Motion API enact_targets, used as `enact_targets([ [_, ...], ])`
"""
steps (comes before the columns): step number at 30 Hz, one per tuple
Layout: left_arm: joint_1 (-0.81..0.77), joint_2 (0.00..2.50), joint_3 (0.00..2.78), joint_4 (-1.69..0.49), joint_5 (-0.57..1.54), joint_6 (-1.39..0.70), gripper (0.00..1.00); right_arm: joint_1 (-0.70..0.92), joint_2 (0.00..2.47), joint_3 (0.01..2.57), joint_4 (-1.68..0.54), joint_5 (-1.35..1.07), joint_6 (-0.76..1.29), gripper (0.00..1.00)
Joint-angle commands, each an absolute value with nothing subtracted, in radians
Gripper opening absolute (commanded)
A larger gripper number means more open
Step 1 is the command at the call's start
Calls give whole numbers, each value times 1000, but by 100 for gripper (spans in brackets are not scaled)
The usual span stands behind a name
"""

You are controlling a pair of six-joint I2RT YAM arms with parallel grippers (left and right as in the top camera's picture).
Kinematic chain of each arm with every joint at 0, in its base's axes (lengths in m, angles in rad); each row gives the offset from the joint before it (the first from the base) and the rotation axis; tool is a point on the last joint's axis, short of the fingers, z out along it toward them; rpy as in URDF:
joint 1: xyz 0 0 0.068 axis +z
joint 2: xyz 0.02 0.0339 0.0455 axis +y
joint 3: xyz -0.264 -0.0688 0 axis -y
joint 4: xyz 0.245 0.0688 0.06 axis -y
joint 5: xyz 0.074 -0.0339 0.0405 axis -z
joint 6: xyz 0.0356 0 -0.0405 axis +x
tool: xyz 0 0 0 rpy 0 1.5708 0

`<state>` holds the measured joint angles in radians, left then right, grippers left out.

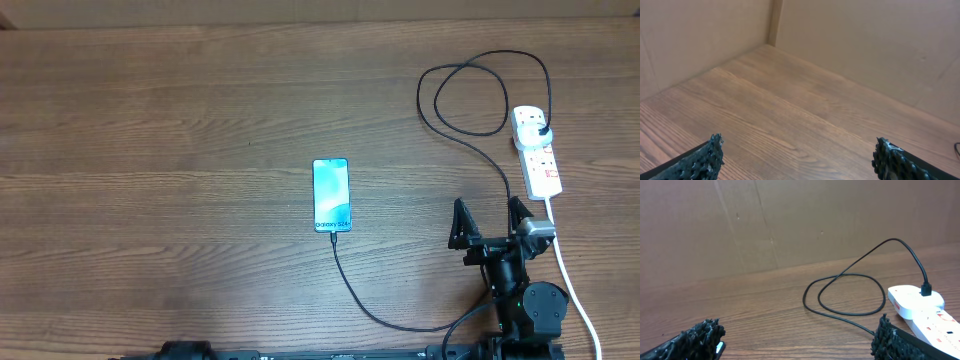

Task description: Plug charger to phone and switch on socket

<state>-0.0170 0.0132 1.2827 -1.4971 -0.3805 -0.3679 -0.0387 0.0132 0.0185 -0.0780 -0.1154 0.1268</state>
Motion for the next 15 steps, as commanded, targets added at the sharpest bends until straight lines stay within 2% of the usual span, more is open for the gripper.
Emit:
enact_targets([
  [1,-6,4,1284,-1507,-436,-352,100,-35,12,8,-74,-105,126,100],
  [6,-12,4,1205,-1443,-322,-374,100,-35,12,8,-74,-105,126,100],
  [10,-6,4,1086,-1356,-312,-370,100,-35,12,8,-74,-105,126,100],
  [15,-5,4,894,-1101,-196,-345,100,-35,12,8,-74,-105,126,100],
])
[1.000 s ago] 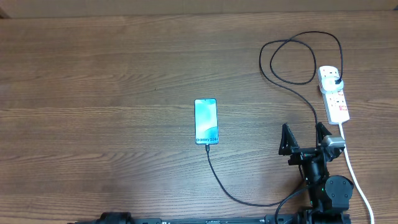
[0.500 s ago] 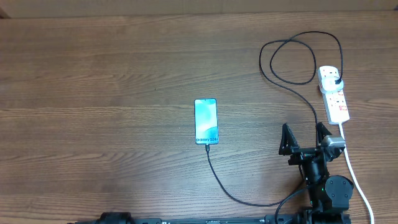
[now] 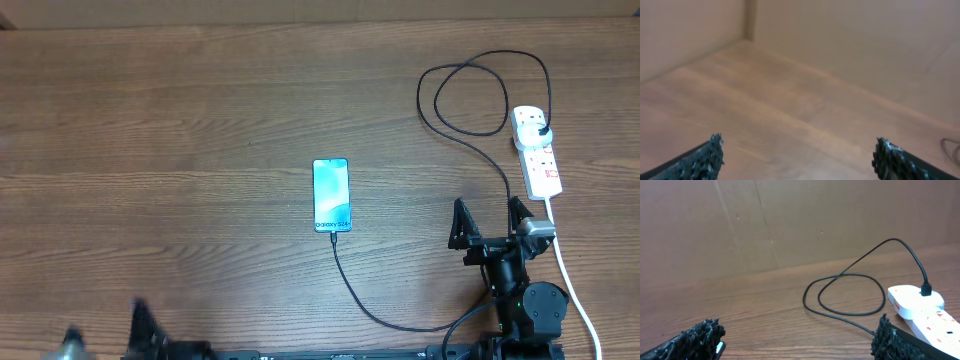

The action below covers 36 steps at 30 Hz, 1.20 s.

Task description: Plug charger to phone and switch on socket

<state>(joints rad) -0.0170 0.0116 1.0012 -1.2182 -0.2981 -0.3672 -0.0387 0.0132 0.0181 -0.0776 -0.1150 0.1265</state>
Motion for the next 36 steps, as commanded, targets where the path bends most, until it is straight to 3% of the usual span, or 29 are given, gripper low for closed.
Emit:
enact_targets([
  [1,-5,4,849,-1032,-164,-320,100,-35,12,8,-74,-105,126,100],
  [12,-5,4,295,-405,46,-263,100,-35,12,8,-74,-105,125,100],
  [22,-5,3,49,-108,17,-262,100,-35,12,8,-74,-105,126,100],
  [27,-5,3,5,-50,-27,-242,100,-35,12,8,-74,-105,126,100],
  [36,-5,3,5,-80,12,-24,100,-35,12,8,-74,-105,126,100],
])
